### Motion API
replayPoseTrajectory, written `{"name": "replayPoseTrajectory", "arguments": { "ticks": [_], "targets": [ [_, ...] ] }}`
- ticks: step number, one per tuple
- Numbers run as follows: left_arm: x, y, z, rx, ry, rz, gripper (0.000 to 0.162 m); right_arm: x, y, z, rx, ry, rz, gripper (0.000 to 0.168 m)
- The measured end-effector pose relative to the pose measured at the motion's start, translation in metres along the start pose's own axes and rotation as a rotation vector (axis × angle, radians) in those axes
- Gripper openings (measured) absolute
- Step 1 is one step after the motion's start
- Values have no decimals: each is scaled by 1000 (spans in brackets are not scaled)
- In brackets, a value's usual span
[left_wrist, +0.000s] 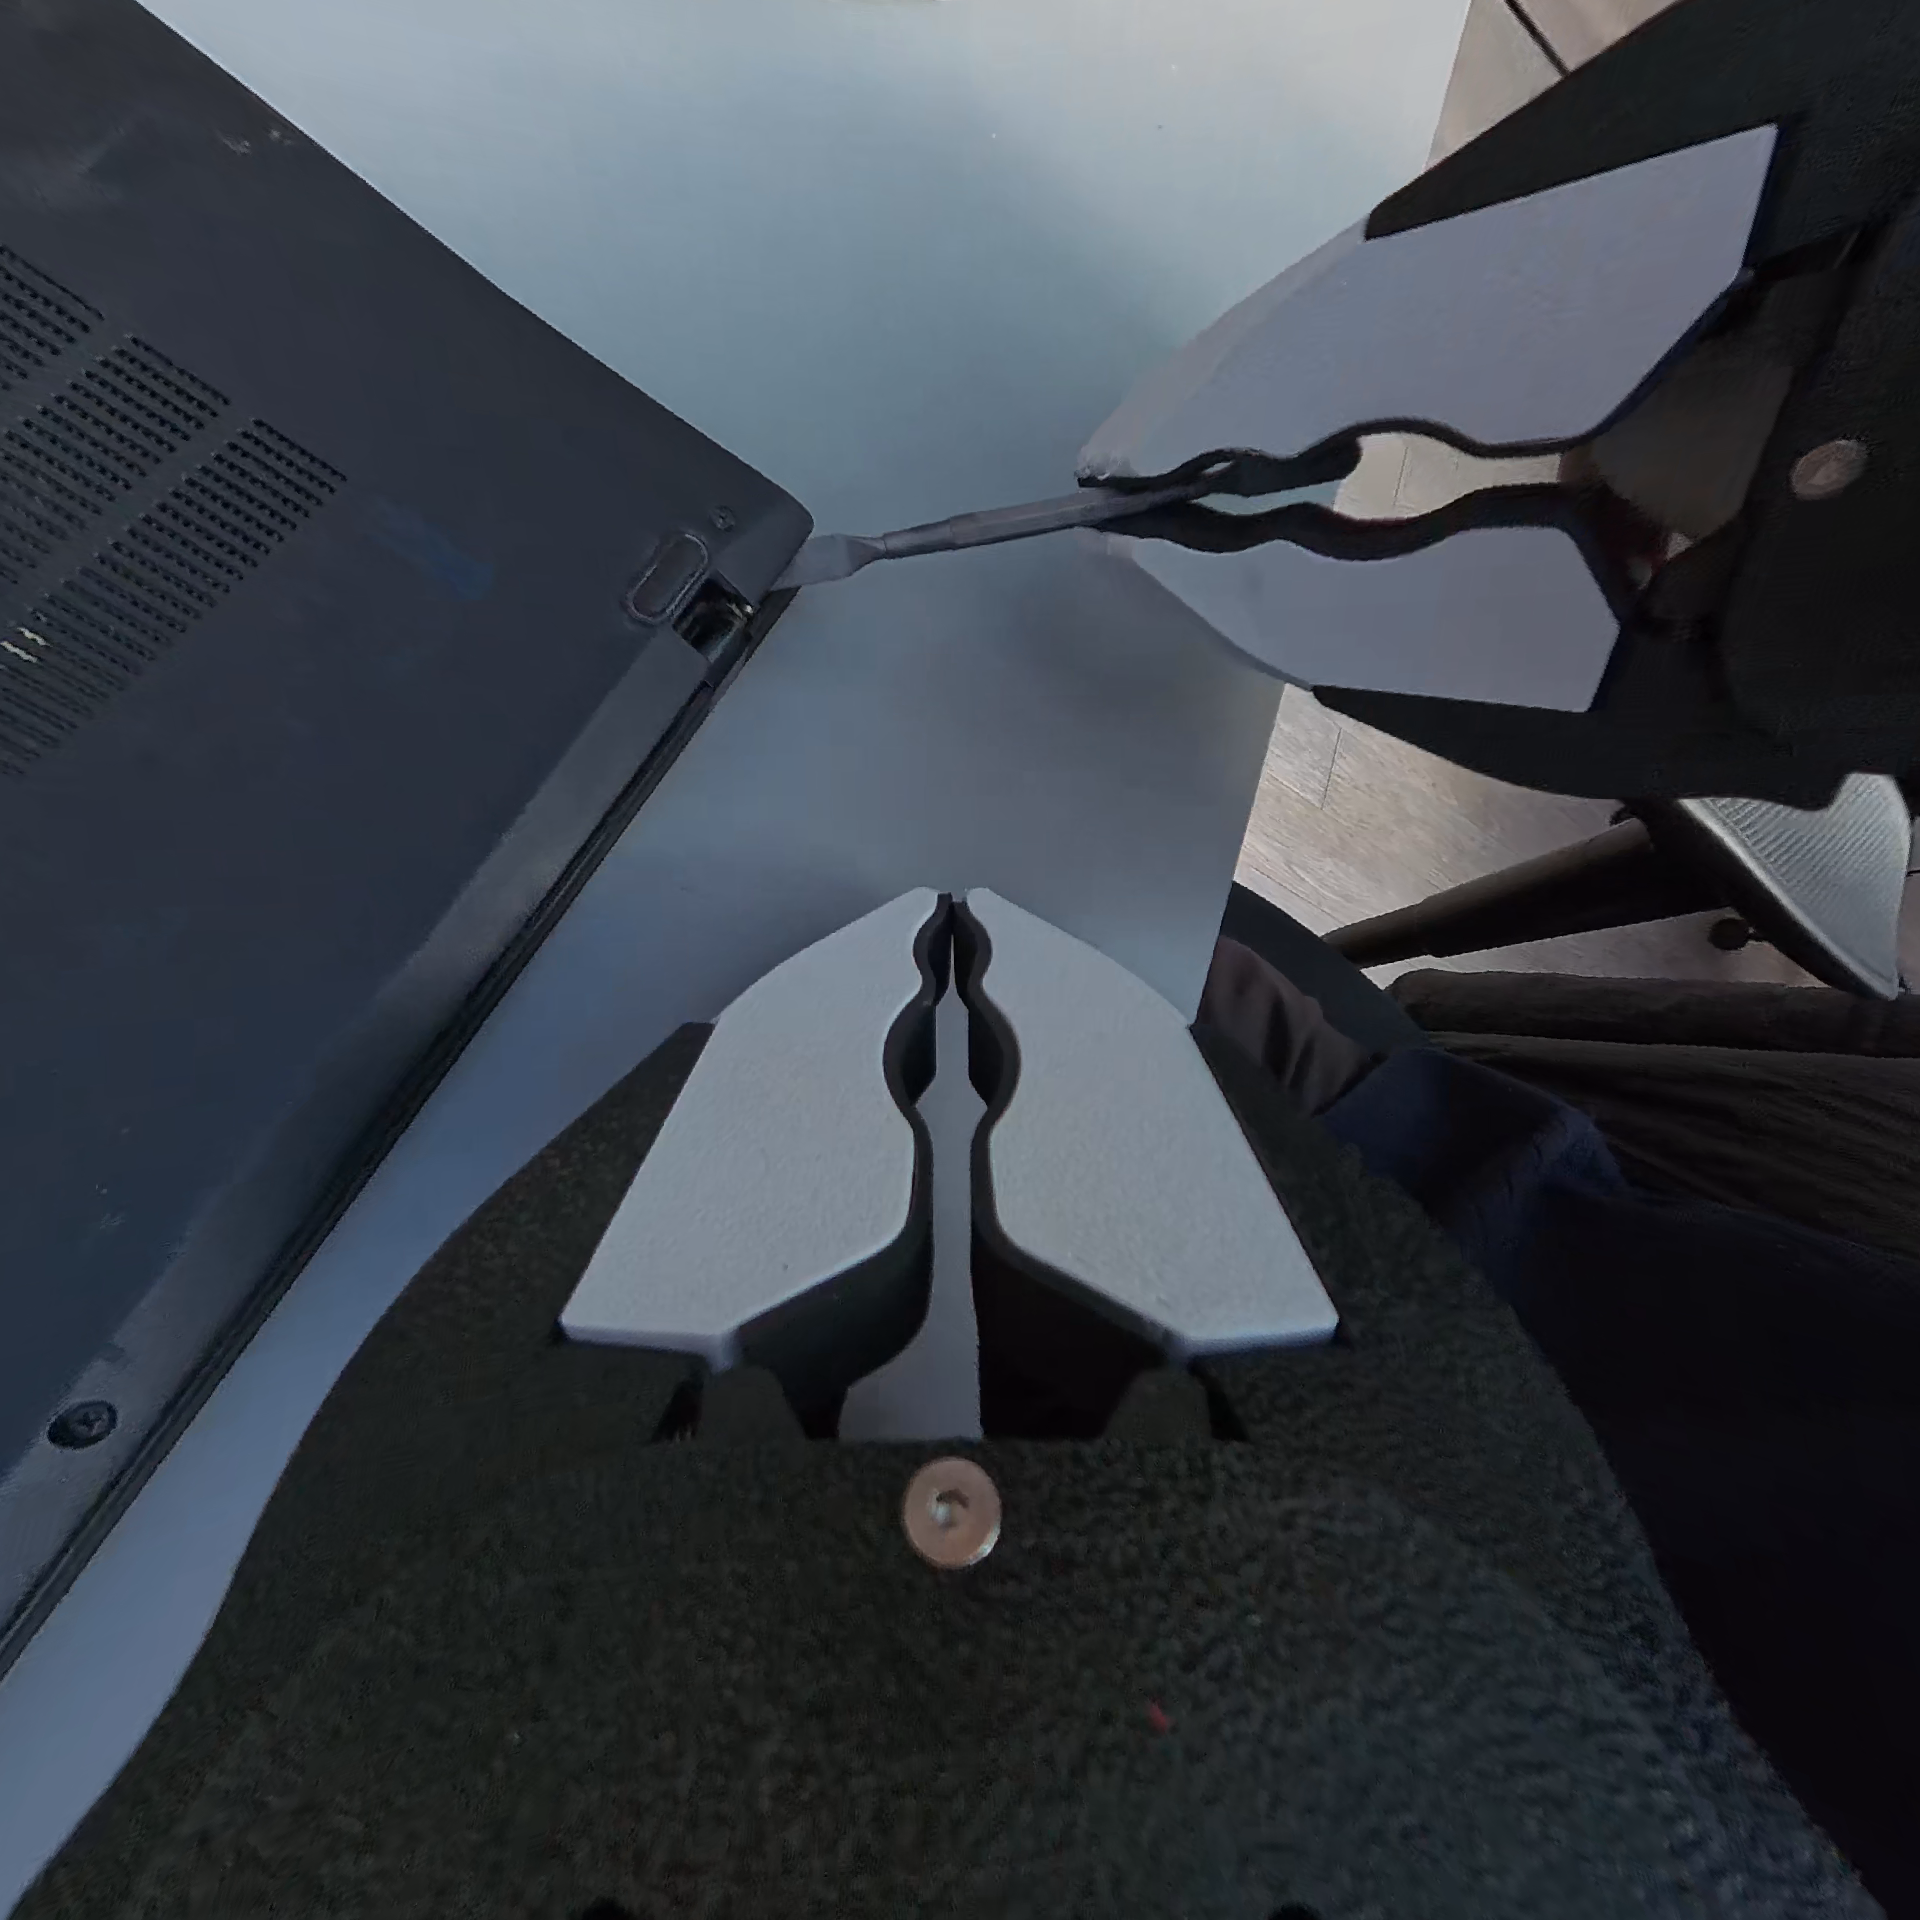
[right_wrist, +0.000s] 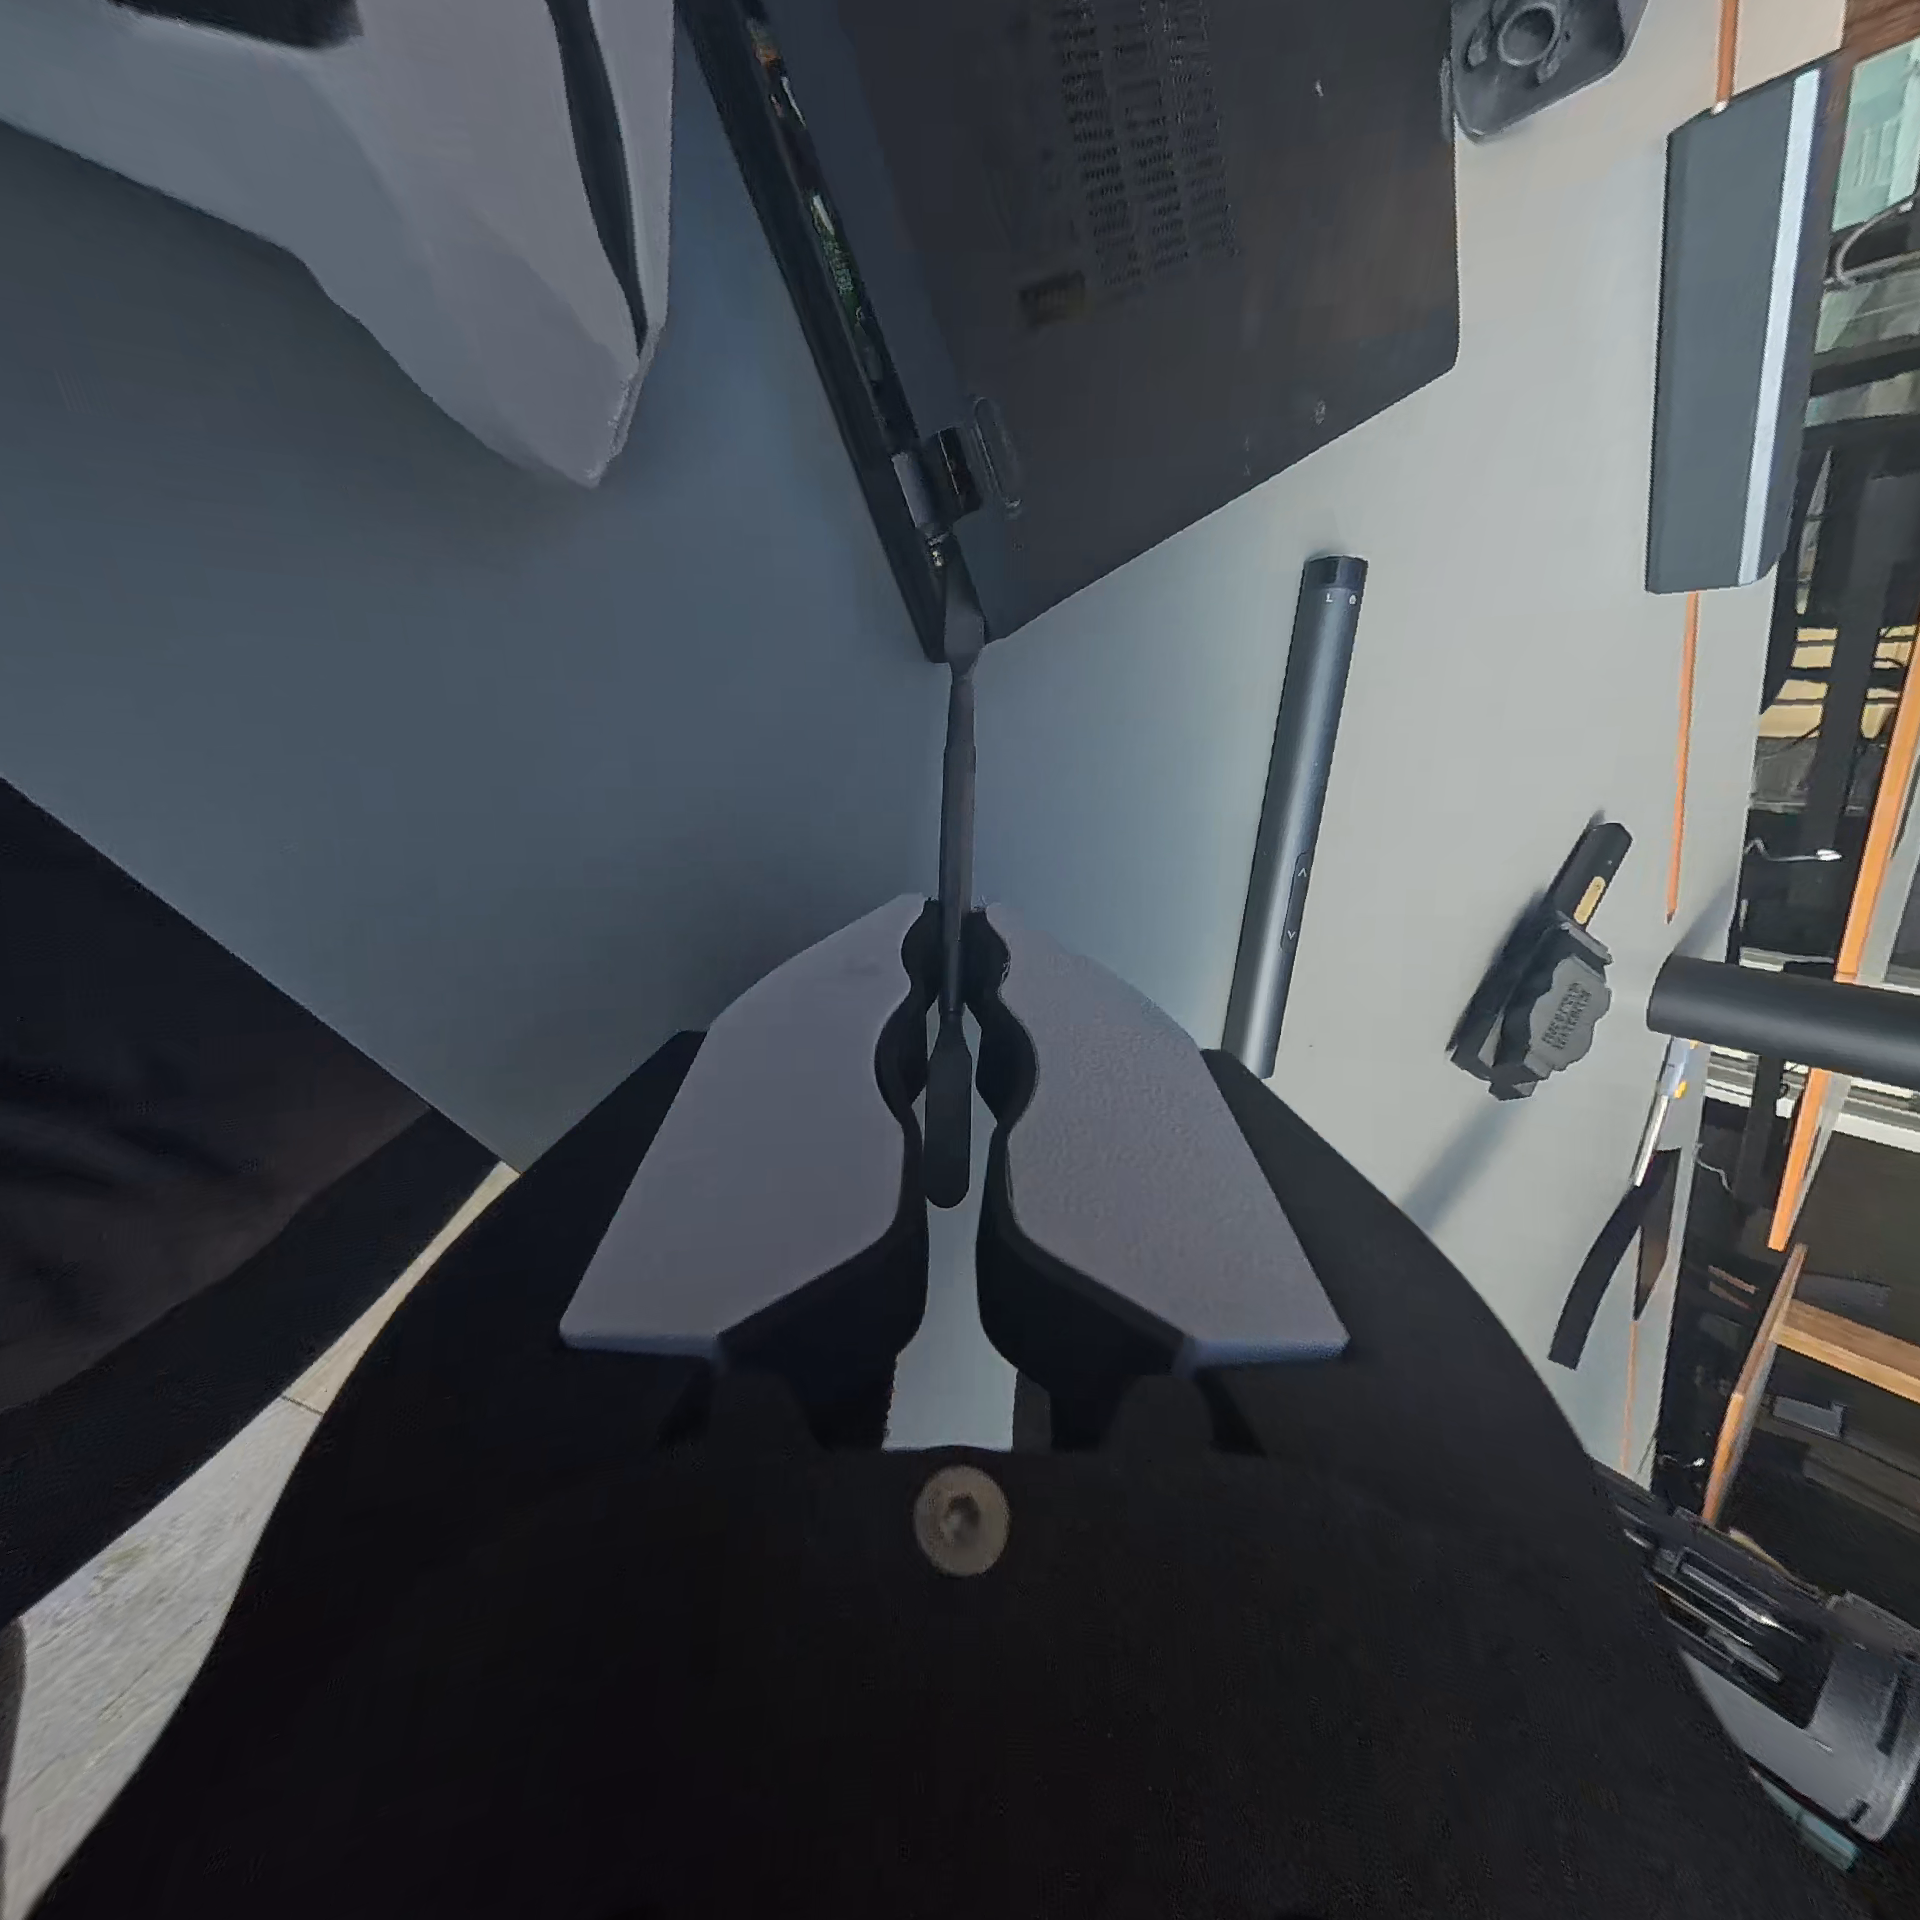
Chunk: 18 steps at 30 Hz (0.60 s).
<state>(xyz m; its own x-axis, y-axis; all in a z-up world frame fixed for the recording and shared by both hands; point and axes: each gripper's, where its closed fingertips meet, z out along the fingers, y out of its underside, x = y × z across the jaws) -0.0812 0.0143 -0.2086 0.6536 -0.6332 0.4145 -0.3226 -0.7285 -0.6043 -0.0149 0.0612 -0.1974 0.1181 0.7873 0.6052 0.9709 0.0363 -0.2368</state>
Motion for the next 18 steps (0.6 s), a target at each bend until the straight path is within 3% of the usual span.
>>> {"name": "replayPoseTrajectory", "arguments": {
  "ticks": [4,10,15,18],
  "targets": [
    [-9,-7,-1,38,-20,-41,0,5,0,-1,-12,113,-166,3],
    [-22,-12,-8,123,-70,-137,0,6,0,-1,-9,191,-255,3],
    [-30,-13,-16,199,-239,-46,0,4,1,0,13,112,-140,3],
    [-27,-18,-21,221,-248,-9,18,1,1,0,26,51,-79,3]
  ]
}}
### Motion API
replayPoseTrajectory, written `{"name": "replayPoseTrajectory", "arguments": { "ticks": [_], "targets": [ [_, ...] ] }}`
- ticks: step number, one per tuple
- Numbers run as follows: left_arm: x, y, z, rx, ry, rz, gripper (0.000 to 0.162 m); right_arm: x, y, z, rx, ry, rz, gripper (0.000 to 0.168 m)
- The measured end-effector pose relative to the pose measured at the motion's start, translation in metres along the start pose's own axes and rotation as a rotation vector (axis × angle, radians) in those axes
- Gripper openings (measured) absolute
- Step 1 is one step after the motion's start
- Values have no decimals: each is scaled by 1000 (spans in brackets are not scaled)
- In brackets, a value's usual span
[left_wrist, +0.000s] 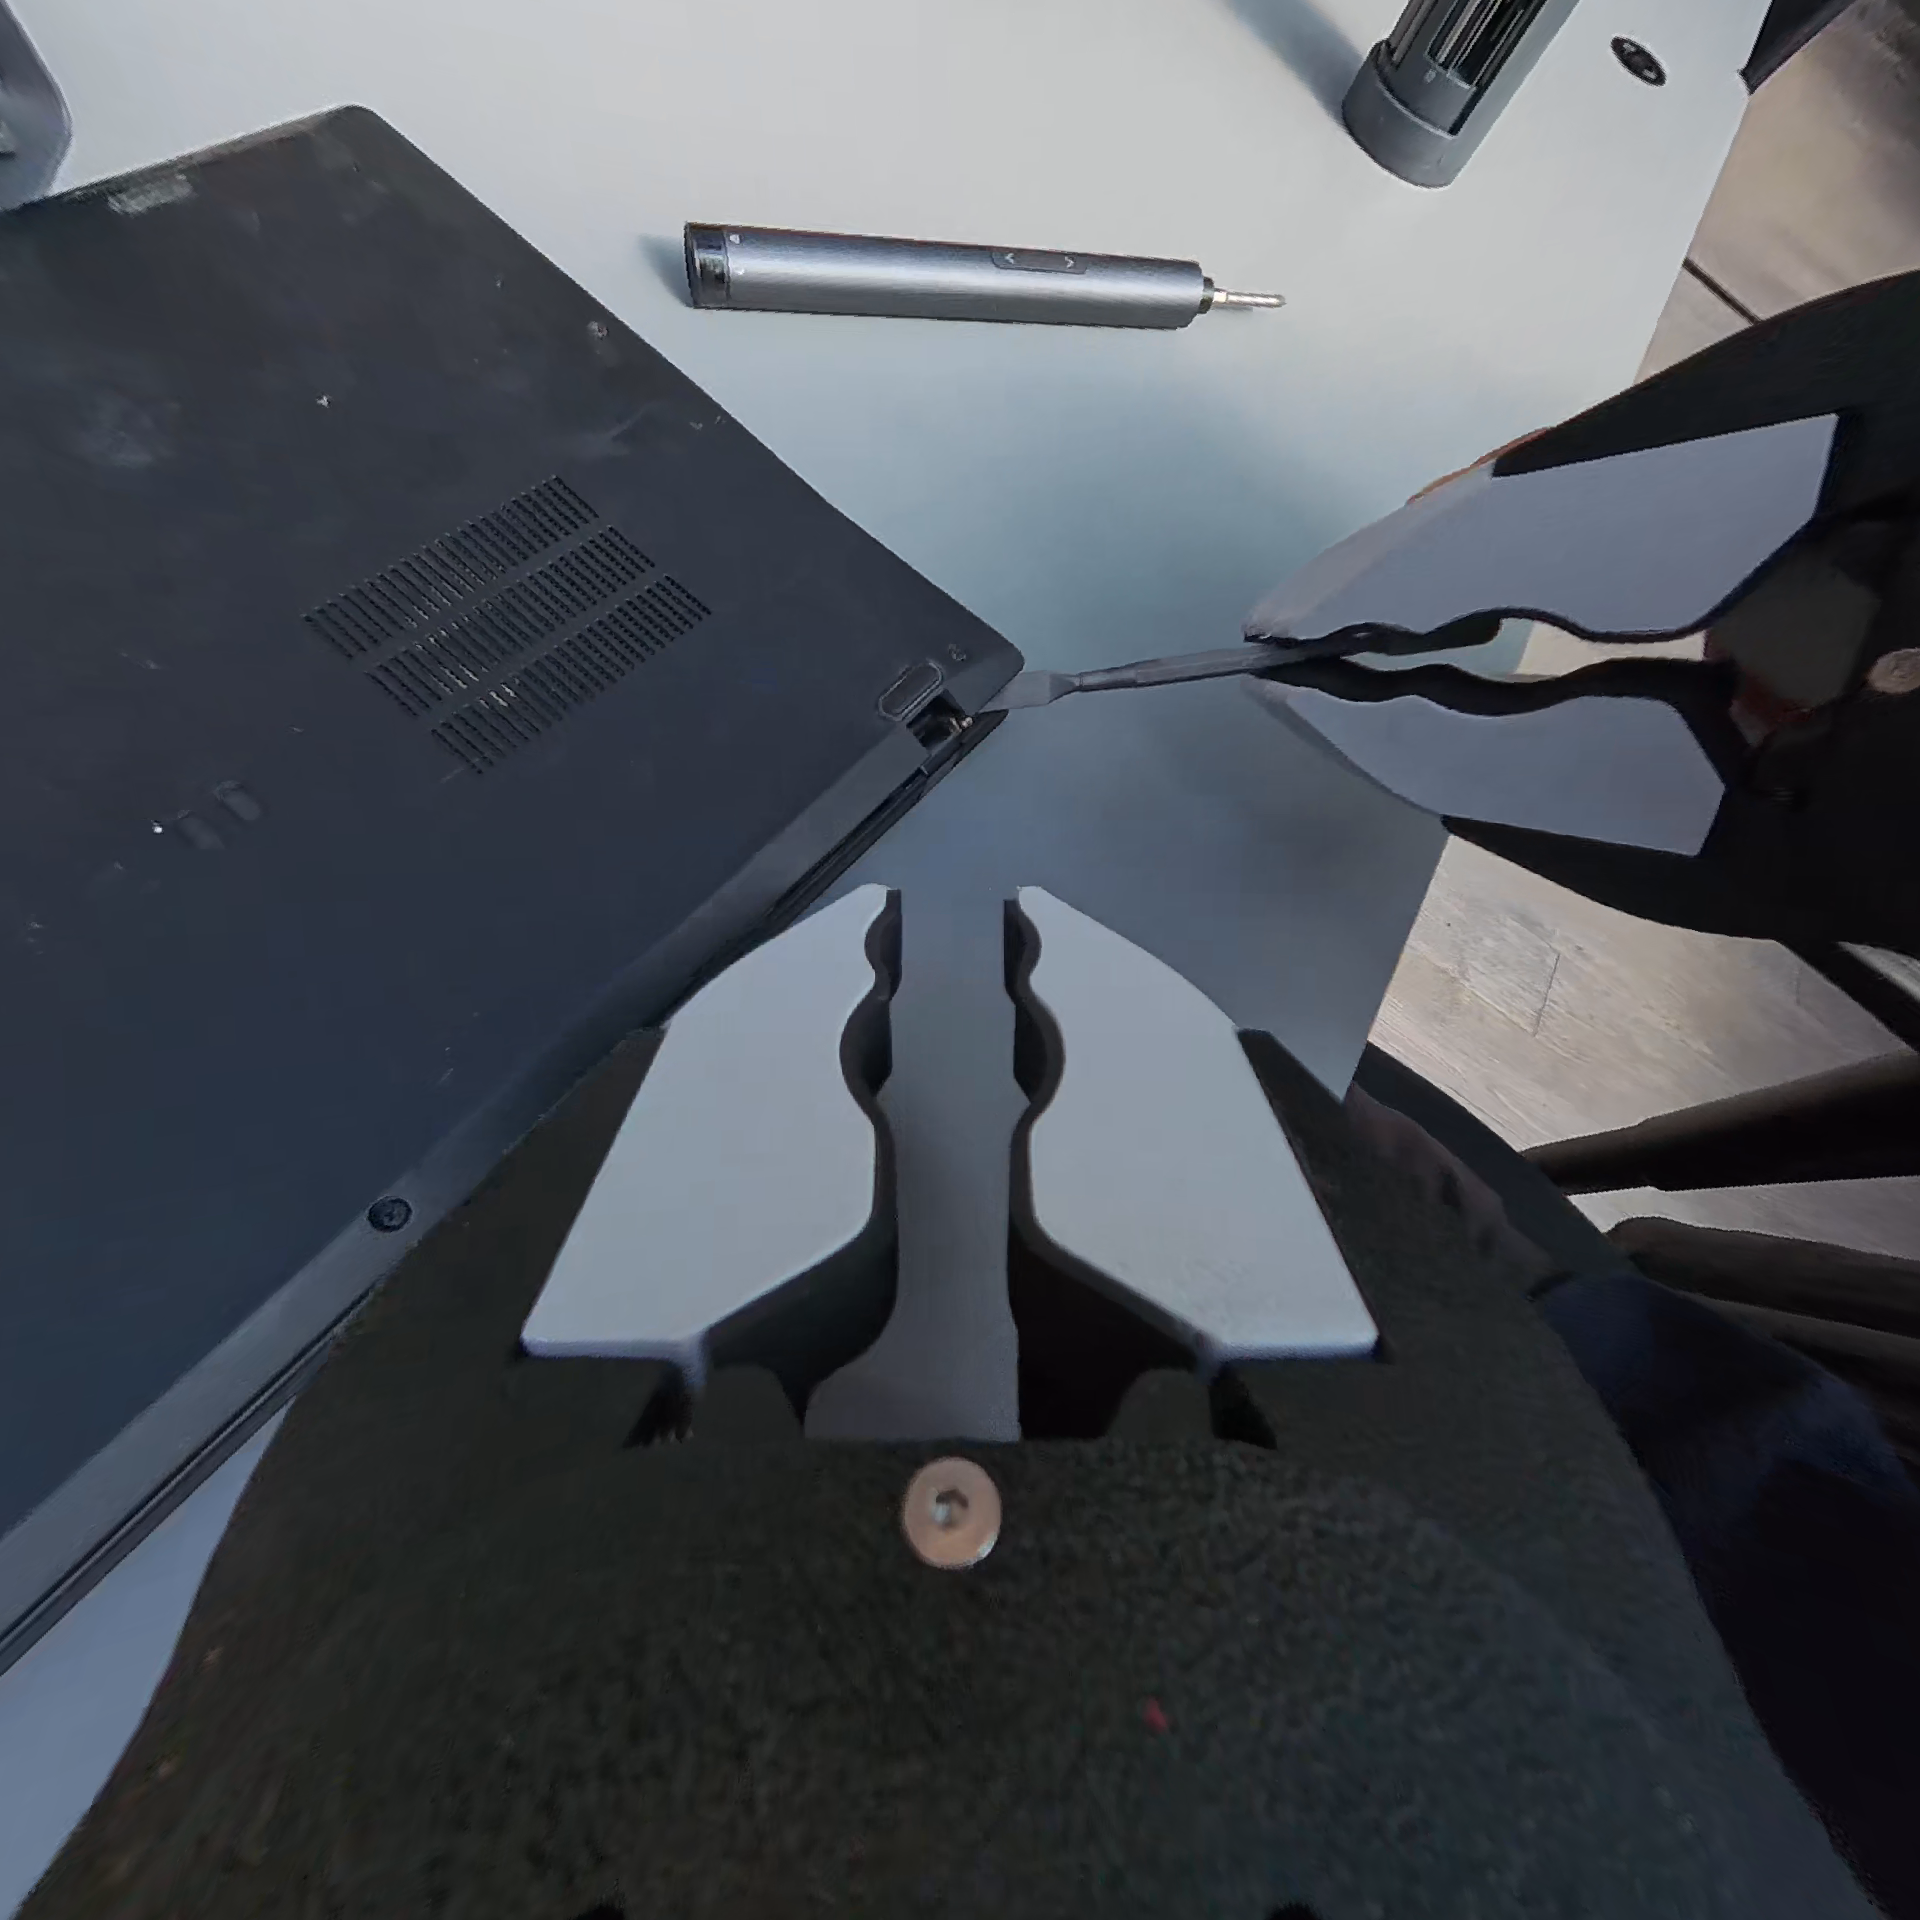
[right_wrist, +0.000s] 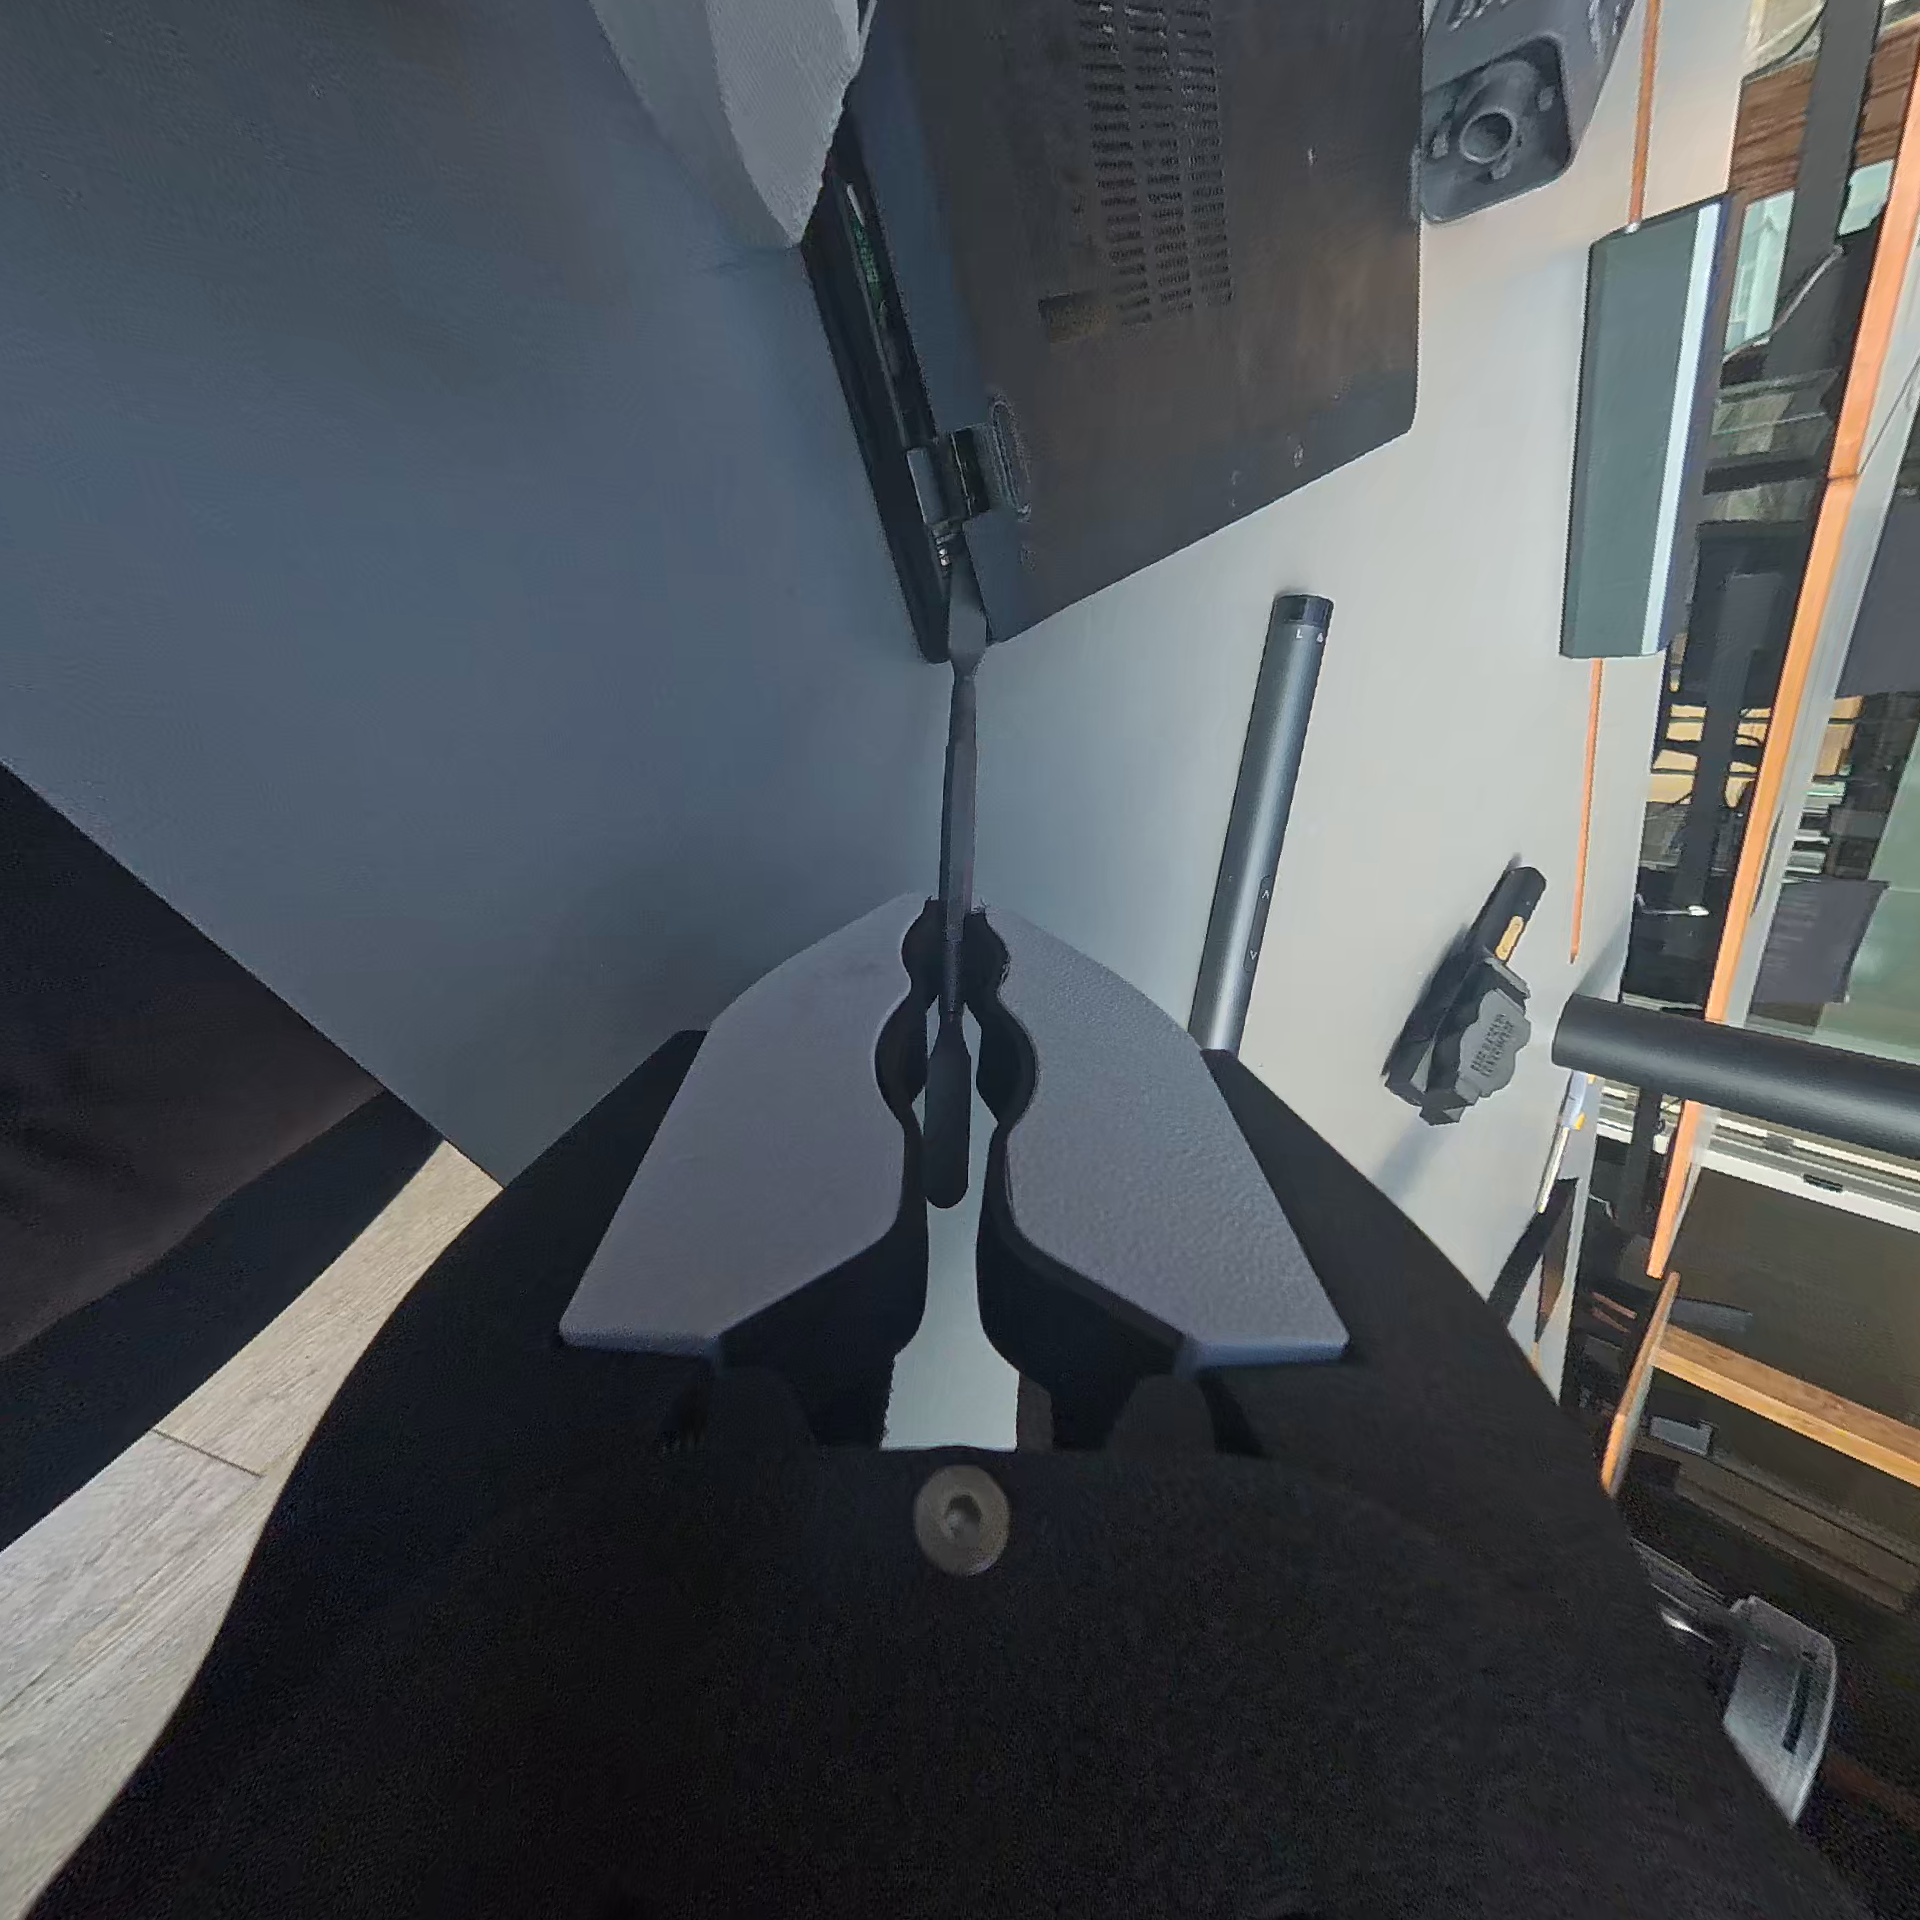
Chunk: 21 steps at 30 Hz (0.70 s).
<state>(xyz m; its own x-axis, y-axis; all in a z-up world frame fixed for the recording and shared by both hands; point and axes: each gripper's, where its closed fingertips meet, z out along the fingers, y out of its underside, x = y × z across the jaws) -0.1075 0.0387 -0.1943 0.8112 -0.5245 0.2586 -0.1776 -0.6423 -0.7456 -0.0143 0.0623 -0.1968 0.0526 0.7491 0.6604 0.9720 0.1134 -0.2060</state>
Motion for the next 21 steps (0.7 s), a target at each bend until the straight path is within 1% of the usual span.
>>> {"name": "replayPoseTrajectory", "arguments": {
  "ticks": [2,4,6,8,13,15,20,21],
  "targets": [
    [-8,-6,-3,18,-58,50,36,-1,0,0,8,-44,52,3],
    [-21,-11,-5,34,-170,163,44,-1,1,1,13,-71,82,3],
    [-31,-13,-3,21,-264,281,46,-2,1,2,18,-87,98,3],
    [-38,-14,0,6,-330,376,45,-2,0,1,25,-92,108,3],
    [-41,-8,14,-88,-350,465,49,-1,-4,-2,40,-91,117,3],
    [-45,-12,18,-95,-381,518,51,-1,-3,-1,39,-82,107,3],
    [-46,-17,22,-113,-377,545,53,3,-3,1,40,-85,122,3],
    [-45,-16,22,-121,-368,546,51,3,-3,1,40,-84,119,3]
  ]
}}
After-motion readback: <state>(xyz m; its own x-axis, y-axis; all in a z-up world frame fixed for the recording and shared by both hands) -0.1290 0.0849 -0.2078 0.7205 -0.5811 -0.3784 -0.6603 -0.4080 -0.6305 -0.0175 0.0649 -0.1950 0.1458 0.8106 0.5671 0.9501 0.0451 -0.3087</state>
